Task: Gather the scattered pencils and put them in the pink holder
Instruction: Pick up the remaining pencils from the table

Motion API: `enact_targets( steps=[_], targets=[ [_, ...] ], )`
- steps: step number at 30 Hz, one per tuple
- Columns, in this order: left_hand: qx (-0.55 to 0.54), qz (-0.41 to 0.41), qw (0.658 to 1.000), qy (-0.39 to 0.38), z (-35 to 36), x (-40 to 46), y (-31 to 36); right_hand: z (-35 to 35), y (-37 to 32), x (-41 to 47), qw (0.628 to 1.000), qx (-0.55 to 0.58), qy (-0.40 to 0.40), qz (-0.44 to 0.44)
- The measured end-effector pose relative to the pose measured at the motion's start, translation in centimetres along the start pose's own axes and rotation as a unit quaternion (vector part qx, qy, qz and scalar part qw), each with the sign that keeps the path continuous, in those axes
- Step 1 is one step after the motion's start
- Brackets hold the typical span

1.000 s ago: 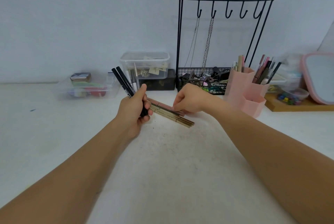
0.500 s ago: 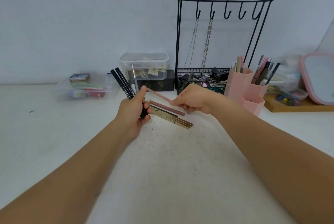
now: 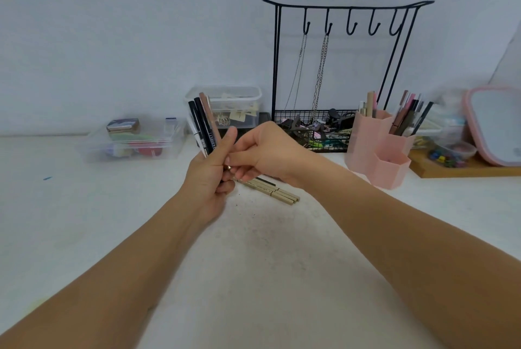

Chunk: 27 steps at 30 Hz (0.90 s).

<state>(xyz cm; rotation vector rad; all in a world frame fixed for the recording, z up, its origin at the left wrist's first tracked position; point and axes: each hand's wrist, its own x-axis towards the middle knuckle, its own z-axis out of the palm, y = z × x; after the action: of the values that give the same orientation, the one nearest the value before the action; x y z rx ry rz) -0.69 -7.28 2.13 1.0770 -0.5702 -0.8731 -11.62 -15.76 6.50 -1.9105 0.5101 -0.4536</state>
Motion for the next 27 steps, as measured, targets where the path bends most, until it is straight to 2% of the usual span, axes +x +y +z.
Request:
enact_targets(
  steps=[4,8,10,13,15,19,27],
  targets=[
    [0.024,0.000,1.000,0.008,-0.5,0.5,-0.5,0.6,0.5,0.2,0.999,-0.043,0.023,-0.014],
    [0.071,0.000,0.997,0.033,-0.4,0.4,-1.0,0.1,0.6,-0.1,0.996,-0.083,-0.012,0.004],
    [0.077,-0.002,0.996,0.054,-0.3,0.4,-0.9,-0.7,0.2,0.0,0.990,-0.139,-0.002,0.006],
    [0.060,-0.008,0.996,0.068,-0.3,0.5,-0.5,-2.6,-0.8,0.0,0.955,-0.296,0.016,0.021],
    [0.048,-0.011,0.996,0.074,-0.4,0.4,-0.5,-3.8,-1.3,-0.3,0.927,-0.369,-0.027,0.059],
    [0.057,-0.004,0.996,0.070,-0.4,0.4,-0.5,-4.1,-1.2,-0.6,0.907,-0.401,-0.090,0.096],
    [0.062,-0.012,0.996,0.061,-0.4,0.4,-0.3,-2.4,-0.4,-0.2,0.885,-0.436,-0.107,0.120]
  ],
)
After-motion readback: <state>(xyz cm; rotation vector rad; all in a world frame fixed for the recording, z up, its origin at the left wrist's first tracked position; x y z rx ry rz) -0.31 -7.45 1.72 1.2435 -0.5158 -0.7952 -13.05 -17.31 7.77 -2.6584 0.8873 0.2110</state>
